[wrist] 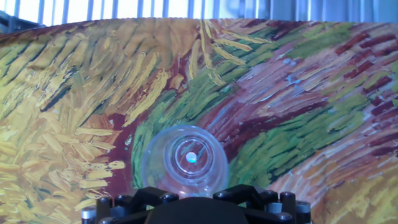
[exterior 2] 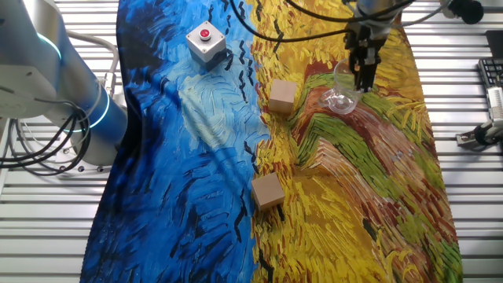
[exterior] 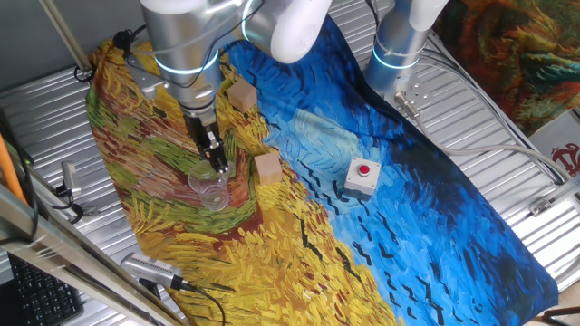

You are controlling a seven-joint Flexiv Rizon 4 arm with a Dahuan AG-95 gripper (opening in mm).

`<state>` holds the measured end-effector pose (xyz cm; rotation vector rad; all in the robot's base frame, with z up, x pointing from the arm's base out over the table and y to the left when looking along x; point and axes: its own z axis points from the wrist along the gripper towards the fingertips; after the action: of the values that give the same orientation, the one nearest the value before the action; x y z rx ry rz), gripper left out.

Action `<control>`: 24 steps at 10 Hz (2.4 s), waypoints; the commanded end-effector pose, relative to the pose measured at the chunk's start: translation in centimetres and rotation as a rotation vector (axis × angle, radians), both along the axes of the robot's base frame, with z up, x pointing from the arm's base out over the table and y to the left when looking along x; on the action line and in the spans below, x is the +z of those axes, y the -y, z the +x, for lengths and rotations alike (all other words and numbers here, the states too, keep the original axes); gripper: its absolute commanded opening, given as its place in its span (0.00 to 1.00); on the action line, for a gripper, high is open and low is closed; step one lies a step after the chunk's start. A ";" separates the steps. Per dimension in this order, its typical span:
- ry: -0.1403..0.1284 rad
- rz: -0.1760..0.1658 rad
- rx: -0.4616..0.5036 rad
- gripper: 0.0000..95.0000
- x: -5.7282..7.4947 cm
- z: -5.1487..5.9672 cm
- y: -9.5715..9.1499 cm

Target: Pick up the cup

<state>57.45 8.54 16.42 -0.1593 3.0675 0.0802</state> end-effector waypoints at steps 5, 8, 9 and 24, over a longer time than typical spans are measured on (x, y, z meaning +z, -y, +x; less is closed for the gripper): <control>0.006 -0.006 0.042 1.00 -0.8 0.7 -0.5; 0.006 -0.008 0.046 1.00 -1.2 1.3 -0.8; 0.005 -0.007 0.042 1.00 -1.3 1.3 -0.8; 0.013 -0.010 0.038 1.00 -2.7 1.4 -1.2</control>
<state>58.86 9.76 13.73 -0.2179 3.0542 0.0667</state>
